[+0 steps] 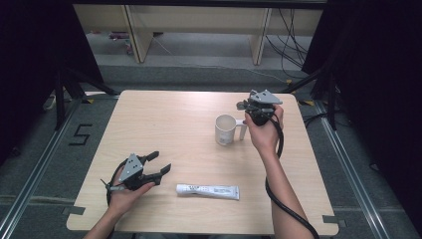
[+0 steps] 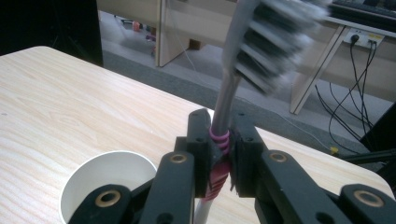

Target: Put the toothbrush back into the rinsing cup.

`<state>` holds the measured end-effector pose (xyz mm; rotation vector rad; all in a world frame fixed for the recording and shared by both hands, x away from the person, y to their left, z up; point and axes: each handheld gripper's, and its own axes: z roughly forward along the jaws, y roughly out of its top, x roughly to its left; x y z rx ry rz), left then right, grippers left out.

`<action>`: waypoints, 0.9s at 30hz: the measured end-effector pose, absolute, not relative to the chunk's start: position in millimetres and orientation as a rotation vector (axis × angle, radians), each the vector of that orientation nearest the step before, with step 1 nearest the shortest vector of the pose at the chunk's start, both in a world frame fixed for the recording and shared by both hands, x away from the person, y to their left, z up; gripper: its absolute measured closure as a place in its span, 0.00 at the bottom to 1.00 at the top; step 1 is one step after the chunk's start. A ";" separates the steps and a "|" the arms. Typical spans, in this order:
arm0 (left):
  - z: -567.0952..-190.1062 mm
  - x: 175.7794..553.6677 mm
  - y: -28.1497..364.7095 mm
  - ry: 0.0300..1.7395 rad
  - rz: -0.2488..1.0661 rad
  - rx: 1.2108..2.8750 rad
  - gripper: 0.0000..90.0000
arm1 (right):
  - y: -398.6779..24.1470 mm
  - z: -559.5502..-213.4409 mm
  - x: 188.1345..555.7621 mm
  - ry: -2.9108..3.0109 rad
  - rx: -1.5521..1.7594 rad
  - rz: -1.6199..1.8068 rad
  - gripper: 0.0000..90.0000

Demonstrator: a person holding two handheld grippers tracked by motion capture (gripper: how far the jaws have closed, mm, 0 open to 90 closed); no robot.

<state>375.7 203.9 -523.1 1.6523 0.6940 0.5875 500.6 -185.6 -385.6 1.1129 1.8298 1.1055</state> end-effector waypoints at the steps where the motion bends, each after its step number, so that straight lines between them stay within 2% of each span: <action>1: -523.1 375.6 203.9 0.694 0.588 1.652 0.34 | -185.6 -386.1 500.9 1.829 1.115 1.104 0.89; 27: -523.1 375.5 204.1 0.694 0.588 1.651 0.34 | -188.9 -401.7 504.8 1.850 1.109 1.080 0.89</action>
